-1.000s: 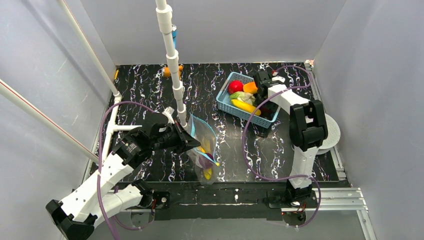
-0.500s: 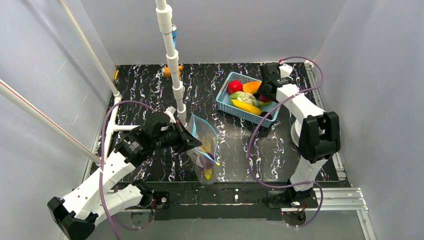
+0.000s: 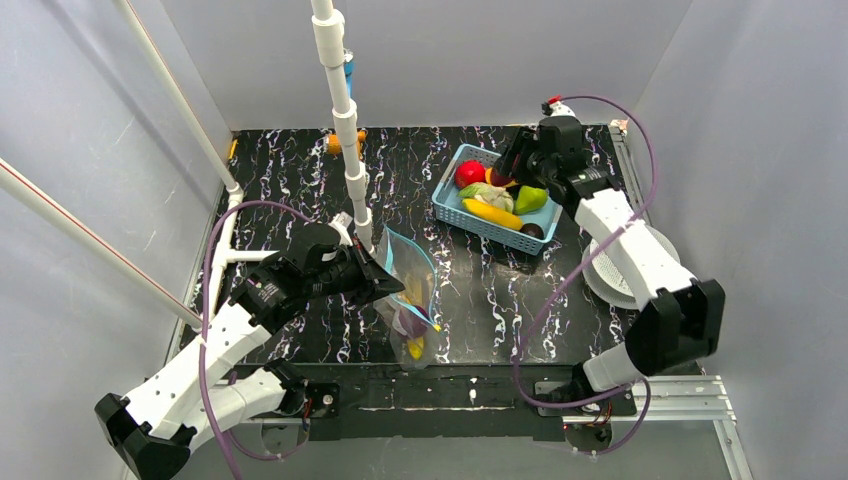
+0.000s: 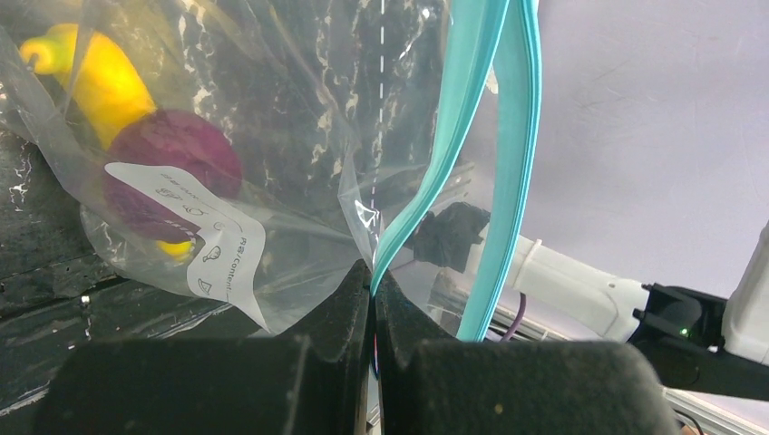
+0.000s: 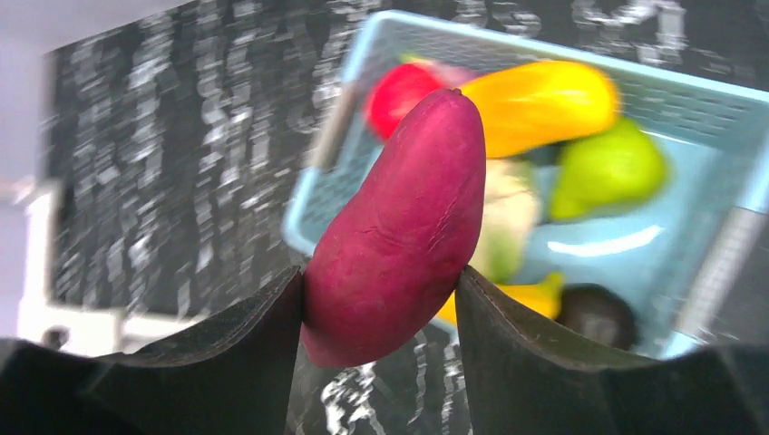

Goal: Place the food in the zip-top bag and seal the zipper
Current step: Place the fake vegetable in the zipper food storage bag.

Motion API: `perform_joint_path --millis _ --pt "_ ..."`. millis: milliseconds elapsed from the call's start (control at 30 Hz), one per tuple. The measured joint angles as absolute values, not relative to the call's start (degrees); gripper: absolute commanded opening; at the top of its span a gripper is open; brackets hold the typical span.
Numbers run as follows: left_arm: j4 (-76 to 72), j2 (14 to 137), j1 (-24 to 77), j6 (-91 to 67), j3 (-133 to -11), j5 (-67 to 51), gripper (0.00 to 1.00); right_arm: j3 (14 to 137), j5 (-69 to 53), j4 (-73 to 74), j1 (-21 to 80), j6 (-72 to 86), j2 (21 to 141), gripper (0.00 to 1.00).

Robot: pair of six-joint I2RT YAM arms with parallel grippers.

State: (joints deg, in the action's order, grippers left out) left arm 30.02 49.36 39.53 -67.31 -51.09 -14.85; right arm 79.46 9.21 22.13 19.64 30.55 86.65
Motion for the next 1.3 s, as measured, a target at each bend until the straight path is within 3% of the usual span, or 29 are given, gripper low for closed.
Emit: perform_joint_path --millis 300,500,833,1033,1300 --pt "29.58 49.41 39.53 -67.33 -51.09 -15.25 0.0 72.64 -17.93 9.69 29.26 26.3 74.26 0.04" --pt "28.91 49.43 39.53 -67.37 -51.05 -15.51 0.0 70.37 -23.53 4.89 42.74 26.57 70.19 0.07" --pt "28.23 49.15 39.53 -68.07 -49.87 -15.51 0.0 62.57 -8.51 4.91 59.16 22.48 64.58 0.18" --pt "27.81 48.51 39.53 -68.4 -49.43 -15.49 0.0 62.33 1.74 6.76 61.3 22.22 66.04 0.33" --pt "28.21 46.46 39.53 -68.64 -49.19 -15.14 0.0 62.22 6.33 7.14 61.49 22.04 67.75 0.39"
